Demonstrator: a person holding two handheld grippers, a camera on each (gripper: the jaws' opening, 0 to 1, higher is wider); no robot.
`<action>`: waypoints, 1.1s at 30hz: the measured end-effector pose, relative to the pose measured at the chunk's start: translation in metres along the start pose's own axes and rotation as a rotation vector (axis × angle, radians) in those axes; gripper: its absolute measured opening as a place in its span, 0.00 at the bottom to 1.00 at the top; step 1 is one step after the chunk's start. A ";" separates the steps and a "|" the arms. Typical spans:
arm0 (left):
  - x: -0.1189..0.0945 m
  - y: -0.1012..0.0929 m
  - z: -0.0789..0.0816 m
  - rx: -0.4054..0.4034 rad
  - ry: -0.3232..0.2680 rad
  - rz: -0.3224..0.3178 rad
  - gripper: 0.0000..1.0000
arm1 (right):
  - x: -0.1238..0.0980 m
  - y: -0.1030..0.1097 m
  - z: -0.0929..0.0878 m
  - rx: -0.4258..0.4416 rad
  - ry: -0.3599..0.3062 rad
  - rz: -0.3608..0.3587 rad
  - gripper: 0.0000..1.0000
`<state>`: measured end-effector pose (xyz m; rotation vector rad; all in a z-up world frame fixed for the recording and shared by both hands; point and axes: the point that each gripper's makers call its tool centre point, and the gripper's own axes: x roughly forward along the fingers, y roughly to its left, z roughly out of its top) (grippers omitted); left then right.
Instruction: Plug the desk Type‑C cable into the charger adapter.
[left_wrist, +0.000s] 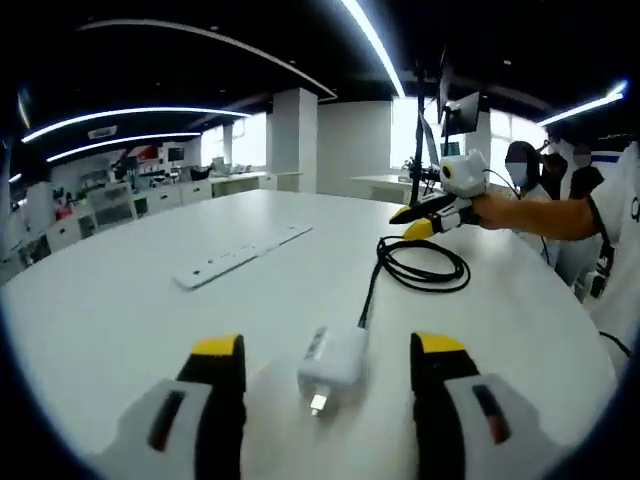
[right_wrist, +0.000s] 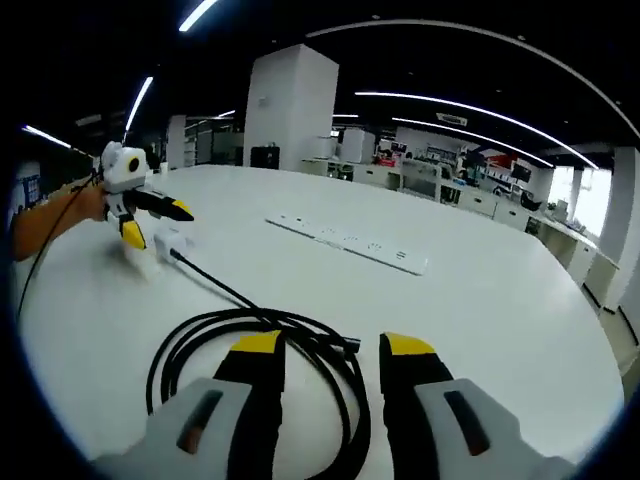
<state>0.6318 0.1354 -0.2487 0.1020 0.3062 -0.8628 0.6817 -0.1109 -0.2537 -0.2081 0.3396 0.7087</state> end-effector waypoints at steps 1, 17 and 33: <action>-0.002 0.004 0.000 0.004 -0.012 0.020 0.71 | 0.000 0.001 0.001 0.006 -0.013 0.003 0.40; -0.048 0.038 0.016 -0.114 -0.245 0.382 0.99 | 0.006 0.013 0.022 0.103 -0.224 -0.022 0.83; -0.066 0.031 0.015 -0.111 -0.349 0.415 1.00 | -0.004 0.020 0.030 0.107 -0.329 -0.037 1.00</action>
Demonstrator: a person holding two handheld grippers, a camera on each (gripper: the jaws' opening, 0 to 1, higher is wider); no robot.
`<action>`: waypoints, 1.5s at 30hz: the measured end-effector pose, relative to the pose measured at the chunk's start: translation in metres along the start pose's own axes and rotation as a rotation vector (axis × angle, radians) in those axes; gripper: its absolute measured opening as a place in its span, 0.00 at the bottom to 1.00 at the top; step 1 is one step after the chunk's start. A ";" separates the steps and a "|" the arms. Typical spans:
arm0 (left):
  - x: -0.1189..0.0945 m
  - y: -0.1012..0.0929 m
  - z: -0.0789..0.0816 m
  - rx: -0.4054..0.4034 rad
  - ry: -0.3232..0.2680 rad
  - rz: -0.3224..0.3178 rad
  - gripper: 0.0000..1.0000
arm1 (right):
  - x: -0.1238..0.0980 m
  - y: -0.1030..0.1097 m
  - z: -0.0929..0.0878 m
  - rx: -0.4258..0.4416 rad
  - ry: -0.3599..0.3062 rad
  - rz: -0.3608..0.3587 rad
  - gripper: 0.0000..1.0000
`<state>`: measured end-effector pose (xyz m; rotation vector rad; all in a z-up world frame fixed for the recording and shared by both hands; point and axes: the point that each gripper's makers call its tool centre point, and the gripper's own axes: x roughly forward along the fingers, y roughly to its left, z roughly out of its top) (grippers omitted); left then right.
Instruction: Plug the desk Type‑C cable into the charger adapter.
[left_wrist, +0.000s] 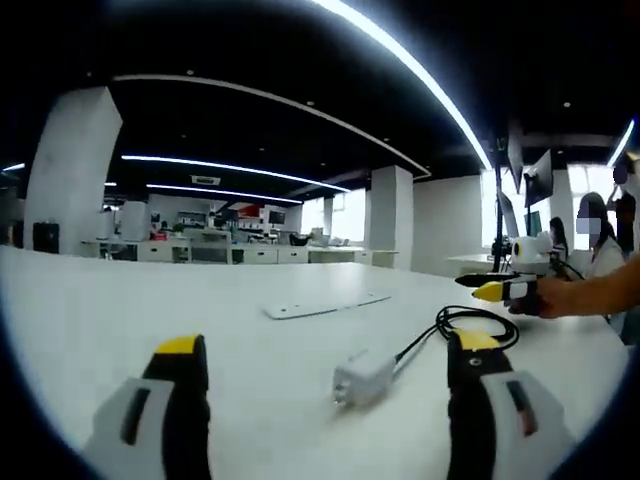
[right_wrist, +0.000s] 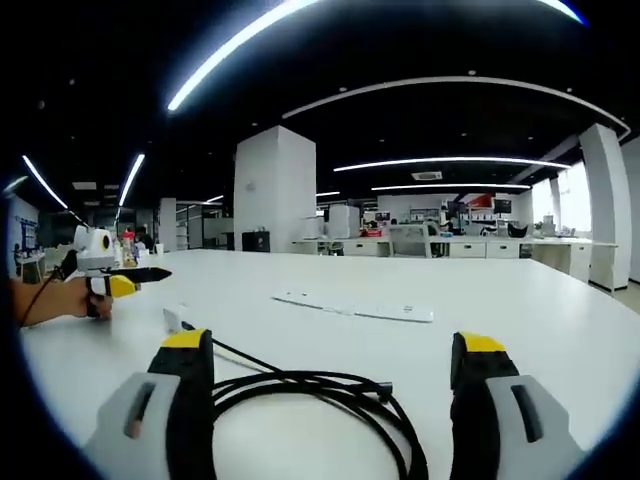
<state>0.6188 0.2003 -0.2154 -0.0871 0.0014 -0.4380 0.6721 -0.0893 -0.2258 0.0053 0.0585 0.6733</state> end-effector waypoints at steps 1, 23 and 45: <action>-0.002 -0.001 0.000 0.003 0.003 0.002 1.00 | 0.001 0.000 0.000 0.002 0.000 0.000 1.00; -0.096 -0.069 0.011 0.038 -0.081 0.078 0.95 | -0.103 0.050 -0.007 0.006 -0.049 -0.028 1.00; -0.155 -0.101 0.018 0.044 -0.070 0.109 0.93 | -0.162 0.093 -0.001 0.020 -0.076 -0.069 1.00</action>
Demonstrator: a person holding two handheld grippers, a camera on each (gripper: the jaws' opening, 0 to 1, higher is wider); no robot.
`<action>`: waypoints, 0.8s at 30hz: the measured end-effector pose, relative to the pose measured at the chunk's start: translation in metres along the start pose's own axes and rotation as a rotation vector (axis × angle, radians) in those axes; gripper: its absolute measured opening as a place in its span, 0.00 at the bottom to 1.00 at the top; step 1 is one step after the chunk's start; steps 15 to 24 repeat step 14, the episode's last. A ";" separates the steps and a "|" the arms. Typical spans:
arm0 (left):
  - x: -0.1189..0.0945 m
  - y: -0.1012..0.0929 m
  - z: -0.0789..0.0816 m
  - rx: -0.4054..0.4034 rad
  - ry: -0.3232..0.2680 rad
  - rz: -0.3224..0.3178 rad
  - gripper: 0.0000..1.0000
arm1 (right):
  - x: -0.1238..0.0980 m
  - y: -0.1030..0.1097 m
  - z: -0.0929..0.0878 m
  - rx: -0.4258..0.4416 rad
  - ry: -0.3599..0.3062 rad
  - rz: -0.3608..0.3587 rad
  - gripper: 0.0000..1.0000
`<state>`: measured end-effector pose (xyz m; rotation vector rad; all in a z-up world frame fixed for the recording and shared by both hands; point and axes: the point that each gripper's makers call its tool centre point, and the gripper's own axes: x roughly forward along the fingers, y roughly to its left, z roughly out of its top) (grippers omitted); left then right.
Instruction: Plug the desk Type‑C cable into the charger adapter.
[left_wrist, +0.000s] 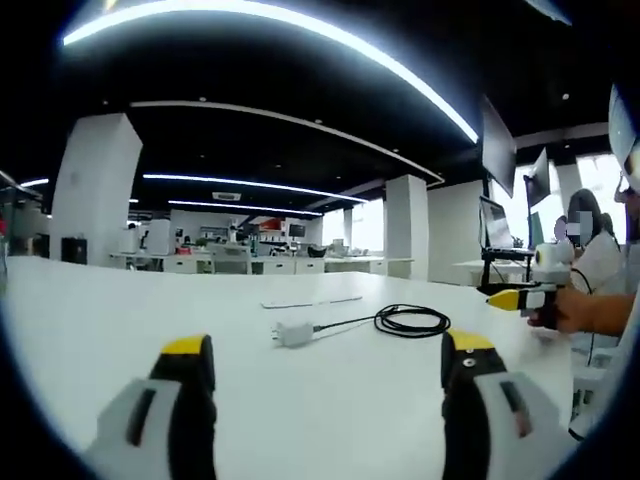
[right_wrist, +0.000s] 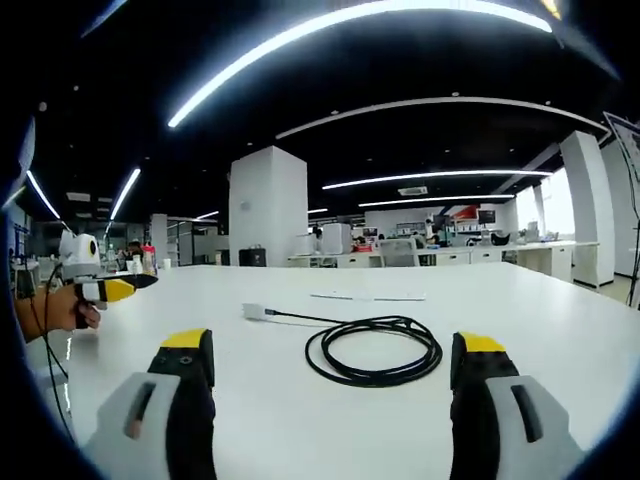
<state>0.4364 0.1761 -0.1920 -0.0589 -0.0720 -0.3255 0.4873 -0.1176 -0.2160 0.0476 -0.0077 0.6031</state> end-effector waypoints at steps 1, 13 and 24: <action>0.004 0.004 0.000 0.003 -0.006 -0.003 0.93 | -0.001 0.001 0.000 0.001 -0.001 0.000 1.00; -0.005 0.000 0.002 -0.007 -0.005 0.017 0.93 | -0.004 0.002 -0.001 0.002 -0.003 -0.006 1.00; -0.007 0.001 0.003 -0.001 -0.008 0.027 0.91 | -0.004 0.002 -0.001 0.001 -0.003 -0.008 1.00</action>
